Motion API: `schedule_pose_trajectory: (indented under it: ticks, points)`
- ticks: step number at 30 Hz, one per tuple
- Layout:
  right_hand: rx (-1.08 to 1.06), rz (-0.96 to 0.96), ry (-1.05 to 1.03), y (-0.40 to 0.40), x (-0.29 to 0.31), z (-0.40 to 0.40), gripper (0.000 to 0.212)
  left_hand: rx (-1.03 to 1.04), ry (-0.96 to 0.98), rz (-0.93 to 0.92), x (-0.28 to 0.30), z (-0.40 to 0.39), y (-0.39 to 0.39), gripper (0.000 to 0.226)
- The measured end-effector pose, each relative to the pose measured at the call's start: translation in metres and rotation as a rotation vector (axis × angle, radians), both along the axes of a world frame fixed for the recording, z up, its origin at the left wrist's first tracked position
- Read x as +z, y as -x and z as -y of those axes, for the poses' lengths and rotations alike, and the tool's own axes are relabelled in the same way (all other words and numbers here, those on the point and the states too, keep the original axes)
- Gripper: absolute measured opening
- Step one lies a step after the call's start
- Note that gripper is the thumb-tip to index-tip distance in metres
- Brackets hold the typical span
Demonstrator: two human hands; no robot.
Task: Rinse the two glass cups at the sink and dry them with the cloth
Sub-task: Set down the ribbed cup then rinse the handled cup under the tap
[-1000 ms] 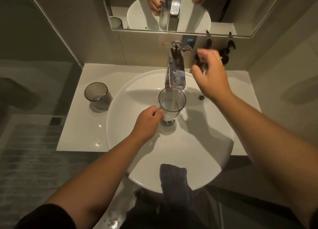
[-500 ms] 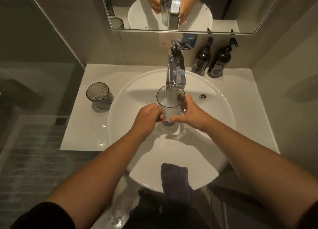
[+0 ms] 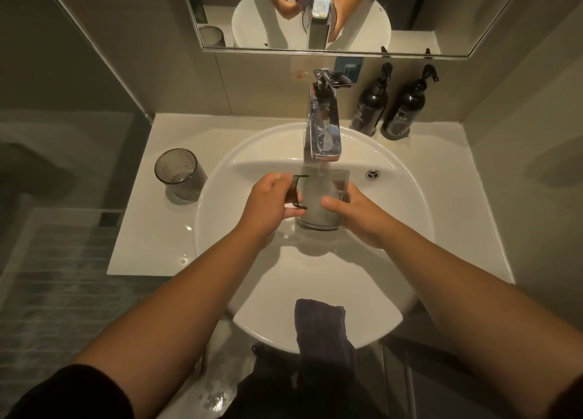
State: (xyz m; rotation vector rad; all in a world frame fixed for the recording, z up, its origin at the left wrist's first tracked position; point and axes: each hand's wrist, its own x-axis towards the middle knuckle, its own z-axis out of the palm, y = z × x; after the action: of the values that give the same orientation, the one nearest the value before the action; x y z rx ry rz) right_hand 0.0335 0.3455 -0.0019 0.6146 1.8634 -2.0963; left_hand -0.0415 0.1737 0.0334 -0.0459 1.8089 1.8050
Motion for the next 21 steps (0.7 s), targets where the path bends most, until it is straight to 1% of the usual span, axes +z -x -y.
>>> schedule_pose_trajectory:
  ticks: [4, 6, 8, 13, 15, 16, 19, 21]
  points:
    - [-0.02, 0.013, 0.096, -0.004, -0.001, -0.001, 0.072, -0.011, 0.072, -0.042, -0.003, 0.003, 0.002, 0.016]
    - [-0.025, 0.02, 0.099, -0.004, 0.0, -0.002, 0.061, -0.022, 0.088, -0.056, -0.005, 0.003, 0.003, 0.015]
    - [-0.028, 0.021, 0.111, -0.004, -0.001, -0.003, 0.055, -0.036, 0.106, -0.079, -0.007, 0.003, 0.002, 0.015]
    - [-0.033, 0.004, 0.1, 0.001, 0.001, -0.001, 0.054, -0.073, 0.159, -0.147, -0.005, -0.002, -0.001, 0.012]
    - [-0.06, 0.003, 0.082, 0.003, 0.001, 0.0, 0.059, -0.073, 0.183, -0.166, -0.005, -0.004, -0.003, 0.006]
    - [-0.09, 0.02, 0.079, 0.005, 0.002, 0.001, 0.064, -0.066, 0.219, -0.194, -0.005, -0.005, -0.004, 0.007]
    - [-0.145, 0.083, -0.011, 0.007, 0.003, 0.008, 0.065, -0.093, 0.397, -0.304, -0.003, -0.007, -0.009, 0.043]
    - [-0.126, 0.075, -0.108, 0.008, 0.006, 0.015, 0.077, -0.163, 0.453, -0.331, -0.001, -0.011, -0.015, 0.052]
